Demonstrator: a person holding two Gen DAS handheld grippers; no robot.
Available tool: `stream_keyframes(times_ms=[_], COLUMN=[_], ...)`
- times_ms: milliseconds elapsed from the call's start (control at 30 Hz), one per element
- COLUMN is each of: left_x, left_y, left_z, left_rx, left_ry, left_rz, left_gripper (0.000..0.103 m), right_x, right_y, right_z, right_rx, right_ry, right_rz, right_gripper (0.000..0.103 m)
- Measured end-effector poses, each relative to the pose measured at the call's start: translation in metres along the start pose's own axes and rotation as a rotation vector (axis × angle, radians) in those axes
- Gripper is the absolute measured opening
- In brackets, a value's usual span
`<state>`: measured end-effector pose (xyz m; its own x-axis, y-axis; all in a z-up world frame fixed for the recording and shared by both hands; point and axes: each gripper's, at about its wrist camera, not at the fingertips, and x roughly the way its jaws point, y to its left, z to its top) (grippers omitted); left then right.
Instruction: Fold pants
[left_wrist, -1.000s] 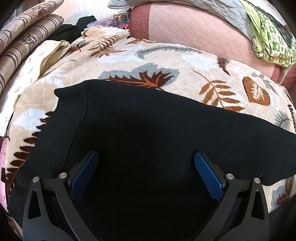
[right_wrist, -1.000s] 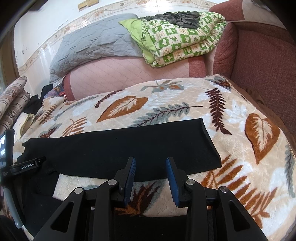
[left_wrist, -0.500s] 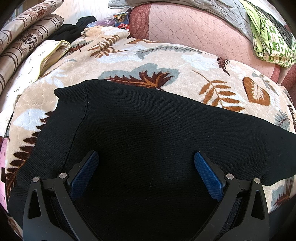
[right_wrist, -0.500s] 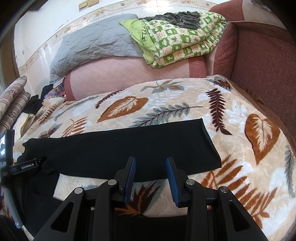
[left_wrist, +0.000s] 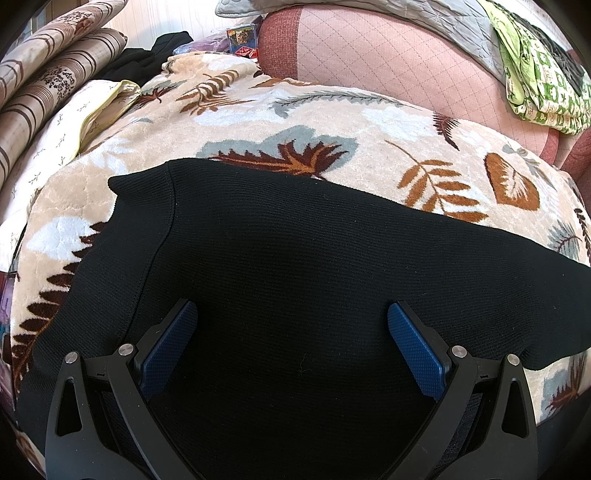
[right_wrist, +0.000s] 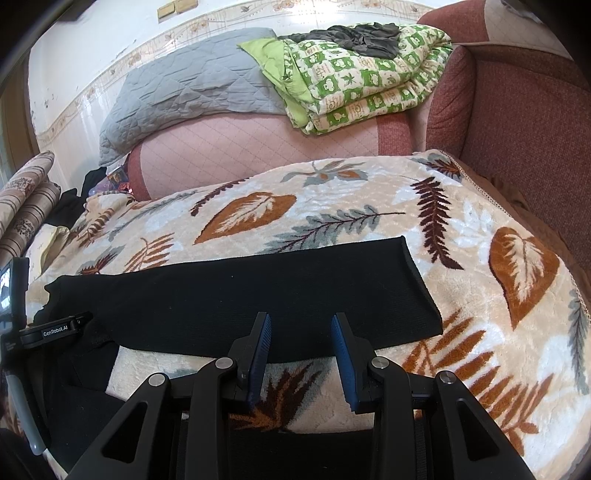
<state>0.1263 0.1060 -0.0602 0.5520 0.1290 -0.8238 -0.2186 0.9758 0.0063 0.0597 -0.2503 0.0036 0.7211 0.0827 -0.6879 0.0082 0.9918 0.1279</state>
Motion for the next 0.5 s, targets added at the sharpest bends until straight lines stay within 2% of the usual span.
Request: stream_keyframes(times_ms=[500], left_x=[0.0], left_y=[0.0], left_z=[0.0], left_rx=[0.0], left_ry=[-0.001], left_rz=[0.0], left_gripper=[0.103], right_x=[-0.0004], right_y=[0.0006], right_z=[0.0007], right_rx=[-0.001], right_ry=[0.0], right_rz=[0.0], right_gripper=[0.032])
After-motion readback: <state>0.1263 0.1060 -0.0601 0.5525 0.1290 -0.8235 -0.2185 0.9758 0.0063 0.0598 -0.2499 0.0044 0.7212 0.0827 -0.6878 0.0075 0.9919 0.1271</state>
